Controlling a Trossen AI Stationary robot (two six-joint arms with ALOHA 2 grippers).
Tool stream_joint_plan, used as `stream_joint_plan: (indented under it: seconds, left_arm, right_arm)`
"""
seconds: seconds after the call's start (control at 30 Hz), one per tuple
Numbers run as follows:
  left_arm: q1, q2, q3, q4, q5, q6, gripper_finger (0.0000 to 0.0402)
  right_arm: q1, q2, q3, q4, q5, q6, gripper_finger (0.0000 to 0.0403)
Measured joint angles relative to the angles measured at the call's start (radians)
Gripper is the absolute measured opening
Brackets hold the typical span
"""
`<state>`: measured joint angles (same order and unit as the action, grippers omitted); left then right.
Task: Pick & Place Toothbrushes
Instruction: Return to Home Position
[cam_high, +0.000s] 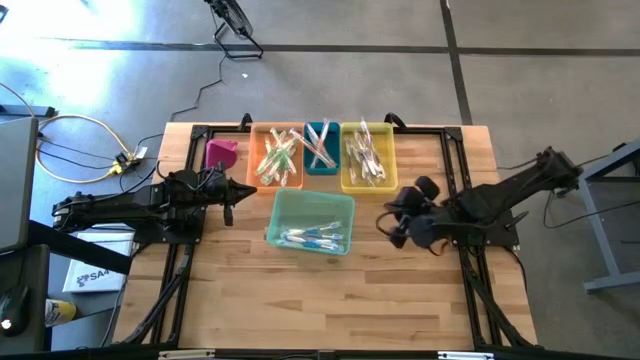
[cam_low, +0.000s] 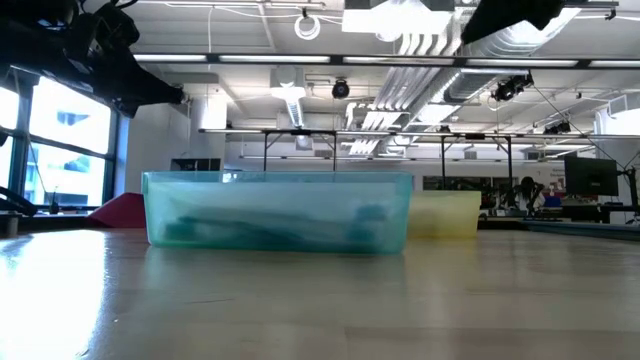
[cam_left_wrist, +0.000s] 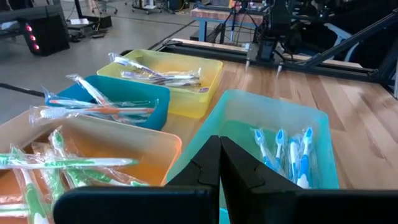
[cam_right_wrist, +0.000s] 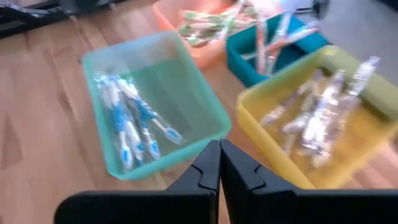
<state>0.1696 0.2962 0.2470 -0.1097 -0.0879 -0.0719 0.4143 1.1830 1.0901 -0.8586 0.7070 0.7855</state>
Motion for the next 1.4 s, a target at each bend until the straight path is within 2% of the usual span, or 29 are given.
stream_joint_plan:
  seconds: [0.13, 0.27, 0.63, 0.83, 0.97, 1.1, 1.27, 1.4]
  left_arm:
    - [0.000, 0.000, 0.000, 0.000, 0.000, 0.000, 0.0000]
    - [0.000, 0.000, 0.000, 0.000, 0.000, 0.000, 0.0000]
    - [0.000, 0.001, 0.000, 0.000, 0.000, 0.000, 0.0000]
    - [0.000, 0.001, 0.000, -0.005, -0.009, 0.000, 0.0000]
    - [0.000, 0.002, 0.000, -0.003, -0.013, 0.000, 0.0000]
    - [0.000, 0.002, 0.000, 0.009, -0.067, 0.000, 0.0000]
    - [0.000, 0.002, 0.000, 0.012, -0.102, 0.000, 0.0000]
    - [0.000, 0.002, 0.000, 0.033, -0.106, 0.001, 0.0000]
  right_arm:
    - [0.064, -0.036, -0.001, -0.137, 0.075, 0.126, 0.0002]
    - [0.118, -0.076, -0.059, -0.176, 0.105, 0.227, 0.0002]
    - [0.273, -0.244, -0.366, -0.133, 0.174, 0.546, 0.0002]
    - [0.338, -0.340, -0.454, -0.056, 0.238, 0.568, 0.0002]
    - [0.328, -0.405, -0.453, 0.060, 0.272, 0.394, 0.0002]
    - [0.285, -0.438, -0.453, 0.316, 0.237, 0.095, 0.0002]
    - [0.208, -0.397, -0.453, 0.616, 0.109, -0.280, 0.0002]
    - [0.115, -0.342, -0.453, 0.763, -0.052, -0.440, 0.0002]
